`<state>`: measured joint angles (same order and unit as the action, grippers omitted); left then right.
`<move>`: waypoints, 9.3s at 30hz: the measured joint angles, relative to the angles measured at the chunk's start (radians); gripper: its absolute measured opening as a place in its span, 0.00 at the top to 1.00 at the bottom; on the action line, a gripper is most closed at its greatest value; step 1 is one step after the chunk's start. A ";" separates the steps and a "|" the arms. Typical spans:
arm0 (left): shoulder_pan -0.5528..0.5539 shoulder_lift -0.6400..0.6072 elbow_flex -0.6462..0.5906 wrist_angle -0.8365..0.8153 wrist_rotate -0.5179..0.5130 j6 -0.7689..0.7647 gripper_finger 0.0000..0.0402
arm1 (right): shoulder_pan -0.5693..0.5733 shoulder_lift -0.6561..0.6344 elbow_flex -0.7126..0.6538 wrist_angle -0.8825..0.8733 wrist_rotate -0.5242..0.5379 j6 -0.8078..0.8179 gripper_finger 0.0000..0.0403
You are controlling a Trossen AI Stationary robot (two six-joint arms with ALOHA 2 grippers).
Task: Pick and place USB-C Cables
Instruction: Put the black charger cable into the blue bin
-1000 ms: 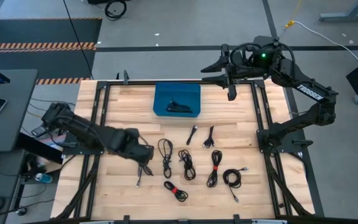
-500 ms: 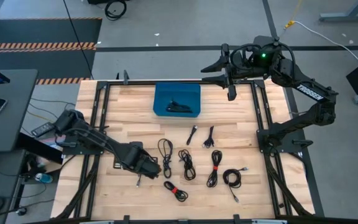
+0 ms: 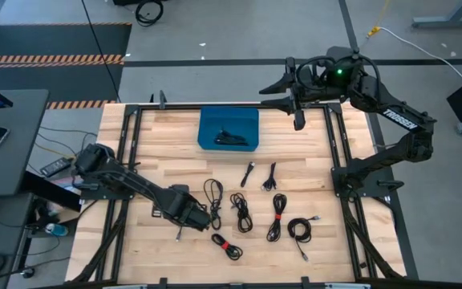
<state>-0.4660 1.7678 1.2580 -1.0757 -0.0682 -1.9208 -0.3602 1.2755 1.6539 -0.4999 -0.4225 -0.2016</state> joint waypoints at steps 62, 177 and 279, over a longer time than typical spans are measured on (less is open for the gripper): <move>0.128 0.000 -0.139 0.240 -0.083 -0.224 0.54 | -0.102 -0.002 0.000 -0.154 -0.157 -0.220 0.65; 0.759 0.035 0.567 0.029 -0.164 2.039 0.80 | -0.101 -0.002 0.000 -0.171 -0.156 -0.082 0.67; 0.837 0.146 0.967 -0.278 0.105 2.087 0.39 | -0.152 -0.100 -0.001 -0.119 -0.222 0.154 0.67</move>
<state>0.3712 1.9138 2.2250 -1.3541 0.0372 0.1661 -0.5124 1.1759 1.6531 -0.6186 -0.6441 -0.0477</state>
